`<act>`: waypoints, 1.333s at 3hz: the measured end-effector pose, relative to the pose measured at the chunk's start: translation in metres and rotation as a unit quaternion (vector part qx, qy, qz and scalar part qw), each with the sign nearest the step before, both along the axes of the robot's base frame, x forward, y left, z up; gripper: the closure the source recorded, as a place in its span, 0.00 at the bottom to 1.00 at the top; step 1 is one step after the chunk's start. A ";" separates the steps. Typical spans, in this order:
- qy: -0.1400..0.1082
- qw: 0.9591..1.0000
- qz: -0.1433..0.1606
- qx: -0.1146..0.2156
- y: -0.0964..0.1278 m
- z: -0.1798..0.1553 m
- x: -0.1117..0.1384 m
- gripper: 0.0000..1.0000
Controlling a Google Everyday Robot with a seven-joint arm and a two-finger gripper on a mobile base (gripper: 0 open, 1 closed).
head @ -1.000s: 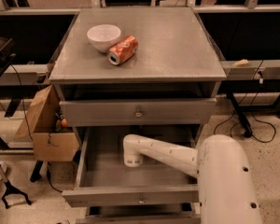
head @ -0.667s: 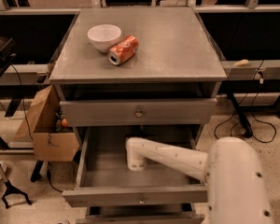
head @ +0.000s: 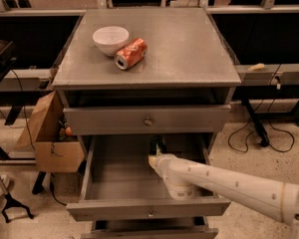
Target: Pick green can from middle drawer and place on counter
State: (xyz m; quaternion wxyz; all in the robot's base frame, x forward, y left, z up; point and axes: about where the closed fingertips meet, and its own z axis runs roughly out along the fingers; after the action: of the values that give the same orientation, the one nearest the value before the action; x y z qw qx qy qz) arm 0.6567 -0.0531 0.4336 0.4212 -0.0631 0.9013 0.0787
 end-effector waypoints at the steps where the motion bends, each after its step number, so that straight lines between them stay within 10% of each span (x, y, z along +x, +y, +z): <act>1: 0.017 0.997 0.073 -0.037 -0.022 0.025 -0.026 1.00; 3: 0.058 0.984 0.134 -0.100 -0.073 0.090 -0.057 1.00; 4: 0.051 0.983 0.115 -0.132 -0.118 0.134 -0.058 1.00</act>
Offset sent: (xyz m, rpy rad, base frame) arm -0.0772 -0.1254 0.0784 -0.2085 0.2007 0.2631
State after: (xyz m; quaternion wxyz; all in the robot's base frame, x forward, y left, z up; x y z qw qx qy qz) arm 0.5986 -0.1710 0.5678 0.3509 -0.2177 0.9107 0.0099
